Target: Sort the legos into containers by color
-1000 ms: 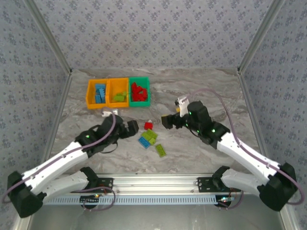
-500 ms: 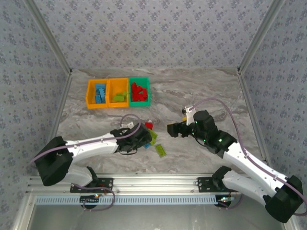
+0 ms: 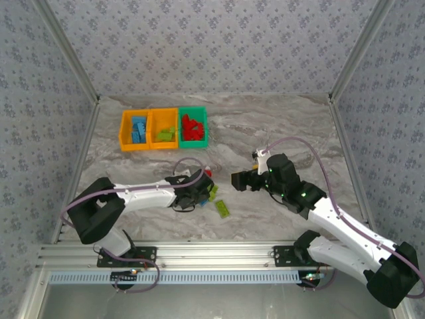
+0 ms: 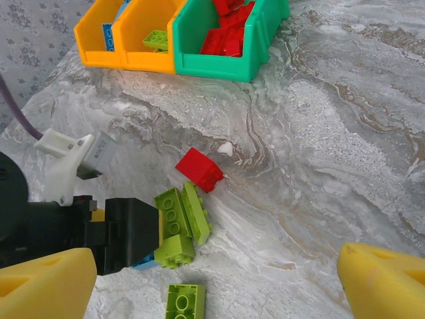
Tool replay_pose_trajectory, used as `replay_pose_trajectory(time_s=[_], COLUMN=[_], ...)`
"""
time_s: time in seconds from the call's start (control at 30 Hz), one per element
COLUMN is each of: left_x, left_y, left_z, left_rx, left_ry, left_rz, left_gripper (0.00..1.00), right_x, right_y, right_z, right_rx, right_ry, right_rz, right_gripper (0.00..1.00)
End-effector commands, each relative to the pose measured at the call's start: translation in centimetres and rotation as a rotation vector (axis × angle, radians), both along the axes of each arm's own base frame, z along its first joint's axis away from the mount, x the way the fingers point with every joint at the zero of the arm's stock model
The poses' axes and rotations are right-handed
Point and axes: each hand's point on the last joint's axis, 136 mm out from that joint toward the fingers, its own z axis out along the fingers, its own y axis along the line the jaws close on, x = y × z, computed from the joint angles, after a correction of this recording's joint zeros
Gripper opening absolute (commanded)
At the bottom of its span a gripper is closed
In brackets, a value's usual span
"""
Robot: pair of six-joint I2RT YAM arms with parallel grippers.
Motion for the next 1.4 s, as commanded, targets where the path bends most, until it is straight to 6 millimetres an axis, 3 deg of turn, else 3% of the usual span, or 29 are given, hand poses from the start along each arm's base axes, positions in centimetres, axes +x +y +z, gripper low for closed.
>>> replay_pose_trajectory(time_s=[0.0,0.17,0.3,0.5,0.67,0.9,1.07,1.27,1.37], left_x=[0.2,-0.5,-0.6,0.4,1.3,1.2,1.2,1.2,1.0], left_y=[-0.9,0.0,1.3,3.4,4.8,5.3,4.3,3.3,3.6], left_z=[-0.4,-0.8,0.2,4.4,7.1,5.2,2.8,1.7,1.6], left_rx=[-0.029,-0.009,0.015,0.044,0.046,0.088,0.091,0.099,0.108], left_ry=[0.023,0.040,0.015,-0.112,-0.198,-0.161,-0.090,-0.048,-0.041], left_rz=[-0.015,-0.020,-0.009,0.007,0.015,-0.008,-0.058,-0.111,-0.117], left_gripper=[0.58,0.47,0.37,0.34,0.34,0.34,0.38,0.54,0.56], right_x=[-0.2,-0.6,-1.9,-4.3,-4.5,-4.2,-4.2,-4.1,-4.0], right_y=[0.0,0.5,2.2,4.4,4.9,5.3,5.7,5.9,5.9], right_z=[0.3,0.4,0.7,-0.5,-1.1,-1.3,-1.4,-1.7,-1.8], right_rx=[0.017,0.030,0.058,0.020,-0.010,-0.010,-0.026,-0.035,-0.038], right_ry=[0.017,0.027,0.046,0.101,0.106,0.119,0.132,0.140,0.142], right_rz=[-0.001,0.022,0.133,0.273,0.275,0.267,0.275,0.269,0.268], right_gripper=[0.96,0.96,0.95,0.95,0.95,0.95,0.95,0.95,0.95])
